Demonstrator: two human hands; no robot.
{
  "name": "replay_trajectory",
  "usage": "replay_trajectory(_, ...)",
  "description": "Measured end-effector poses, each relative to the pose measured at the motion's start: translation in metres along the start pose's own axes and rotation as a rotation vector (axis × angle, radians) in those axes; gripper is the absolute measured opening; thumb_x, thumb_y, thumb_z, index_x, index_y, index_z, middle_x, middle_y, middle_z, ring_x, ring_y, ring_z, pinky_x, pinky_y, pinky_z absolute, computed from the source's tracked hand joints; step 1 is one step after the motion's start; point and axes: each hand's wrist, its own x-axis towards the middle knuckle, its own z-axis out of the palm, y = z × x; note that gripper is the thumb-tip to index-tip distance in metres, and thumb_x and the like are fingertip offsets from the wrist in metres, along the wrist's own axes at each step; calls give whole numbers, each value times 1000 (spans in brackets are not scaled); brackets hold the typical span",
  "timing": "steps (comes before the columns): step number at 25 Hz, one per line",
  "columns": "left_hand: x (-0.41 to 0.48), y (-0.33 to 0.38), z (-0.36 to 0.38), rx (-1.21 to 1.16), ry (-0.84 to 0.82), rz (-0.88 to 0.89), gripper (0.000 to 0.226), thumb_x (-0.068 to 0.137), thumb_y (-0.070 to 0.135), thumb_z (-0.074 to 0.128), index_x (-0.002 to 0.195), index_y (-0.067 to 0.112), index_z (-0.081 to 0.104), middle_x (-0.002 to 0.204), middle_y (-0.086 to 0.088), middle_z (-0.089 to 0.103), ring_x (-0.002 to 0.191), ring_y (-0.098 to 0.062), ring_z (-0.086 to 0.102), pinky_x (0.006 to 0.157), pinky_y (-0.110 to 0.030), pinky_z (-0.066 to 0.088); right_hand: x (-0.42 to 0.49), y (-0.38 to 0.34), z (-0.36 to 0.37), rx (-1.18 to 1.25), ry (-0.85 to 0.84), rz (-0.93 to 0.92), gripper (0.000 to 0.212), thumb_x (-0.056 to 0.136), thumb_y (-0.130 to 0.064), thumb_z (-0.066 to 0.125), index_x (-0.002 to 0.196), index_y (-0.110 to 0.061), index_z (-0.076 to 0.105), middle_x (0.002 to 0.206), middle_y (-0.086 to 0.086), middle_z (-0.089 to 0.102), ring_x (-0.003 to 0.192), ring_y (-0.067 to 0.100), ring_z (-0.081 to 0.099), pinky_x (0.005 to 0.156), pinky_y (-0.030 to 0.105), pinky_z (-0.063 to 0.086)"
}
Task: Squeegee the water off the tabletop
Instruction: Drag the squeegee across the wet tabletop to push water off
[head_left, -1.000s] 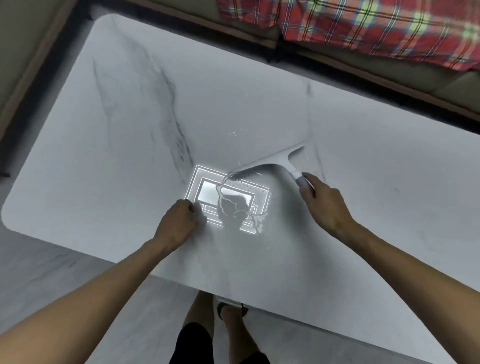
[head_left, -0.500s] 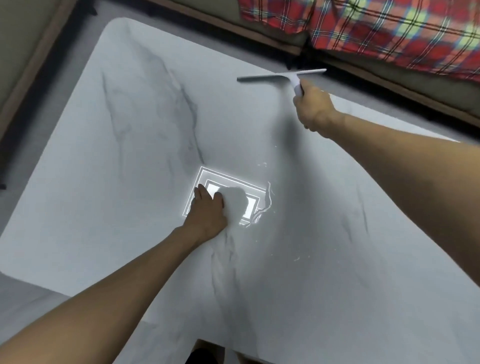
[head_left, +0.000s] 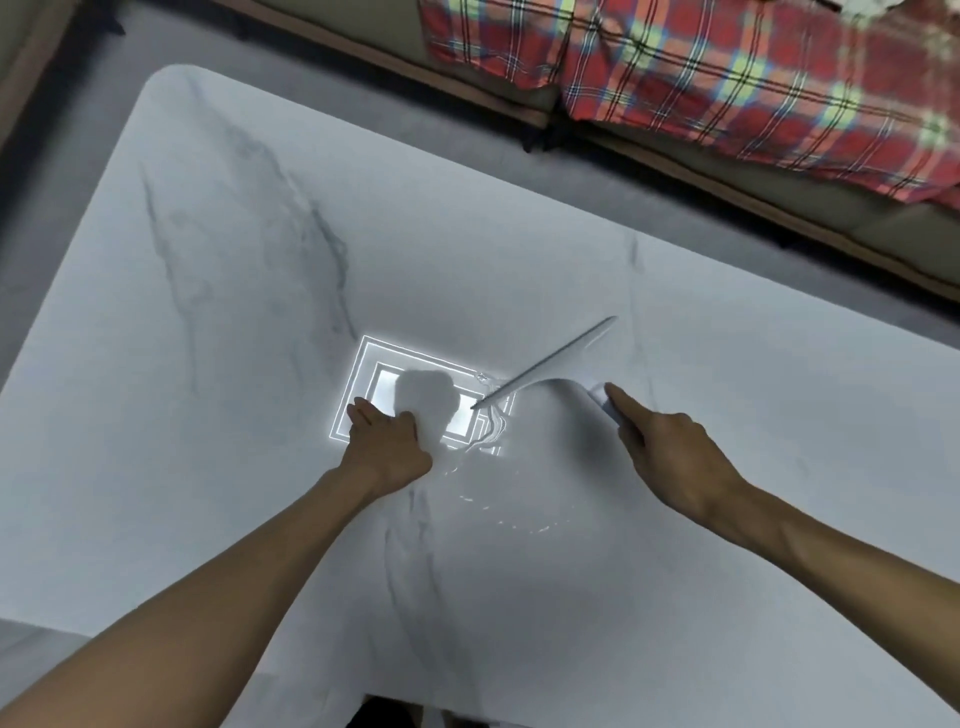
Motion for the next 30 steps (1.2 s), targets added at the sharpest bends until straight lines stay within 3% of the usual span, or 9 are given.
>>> replay_trajectory(5, 0, 2, -4, 17, -61, -29, 54, 71, 21, 40, 122, 4, 43, 147, -48, -4, 141, -55, -18, 119, -49, 3, 37, -9, -41, 154, 167, -15, 38, 101, -32, 39, 137, -25, 46, 102, 18, 69, 88, 41, 63, 81, 41, 51)
replay_trajectory(8, 2, 1, -6, 13, -83, -40, 50, 71, 20, 42, 119, 4, 44, 148, -46, -6, 141, -54, -18, 119, -48, 4, 121, -27, -59, 319, 284, 57, 18, 96, -31, 38, 99, -23, 54, 93, 17, 64, 81, 40, 59, 77, 51, 53)
replay_trajectory(11, 4, 1, -8, 2, -72, -29, 45, 77, 16, 46, 120, 5, 43, 149, -45, -8, 142, -52, -18, 120, -47, 7, 171, -45, -64, 422, 352, 191, 14, 80, -23, 29, 68, -27, 37, 83, 8, 51, 72, 30, 46, 59, 37, 43)
replay_trajectory(13, 4, 0, -9, -3, -87, -27, 48, 75, 17, 44, 121, 5, 43, 150, -44, -9, 142, -52, -20, 120, -47, 7, 174, -57, -54, 366, 337, 221, 17, 84, -15, 29, 77, -28, 37, 89, 11, 52, 71, 27, 49, 58, 34, 44)
replay_trajectory(17, 7, -1, -7, -2, -99, -46, 53, 57, 24, 35, 106, 8, 44, 148, -47, 2, 141, -55, -17, 119, -49, 2, 120, -57, -16, 242, 321, 205, 31, 97, -12, 32, 126, -11, 41, 111, 22, 62, 98, 43, 58, 78, 45, 46)
replay_trajectory(20, 6, 0, -7, 17, -96, -45, 52, 57, 25, 35, 105, 8, 44, 148, -47, 4, 141, -55, -16, 119, -51, 0, 58, -43, 17, 216, 199, 187, 44, 100, -15, 31, 144, -13, 27, 108, 19, 63, 96, 43, 54, 71, 36, 36)
replay_trajectory(25, 3, 3, -8, 43, -107, -54, 51, 58, 26, 39, 107, 12, 46, 143, -45, 18, 139, -56, -6, 118, -50, 13, 3, -36, 2, 246, 21, 252, 26, 100, -19, 33, 123, -13, 44, 88, 12, 61, 81, 36, 57, 67, 40, 48)
replay_trajectory(27, 0, 3, -10, 34, -113, -53, 48, 62, 26, 42, 108, 13, 45, 144, -44, 17, 139, -56, -6, 117, -49, 17, 22, -43, -19, 250, 139, 213, 24, 100, -18, 35, 115, -8, 49, 100, 21, 65, 83, 41, 61, 74, 49, 52)
replay_trajectory(30, -2, 1, -10, 42, -97, -10, 40, 74, 20, 48, 113, 11, 45, 151, -43, -6, 142, -51, -20, 118, -46, 15, 90, -60, -44, 305, 291, 146, 12, 96, -17, 34, 100, -14, 45, 92, 22, 63, 82, 45, 62, 76, 54, 52)
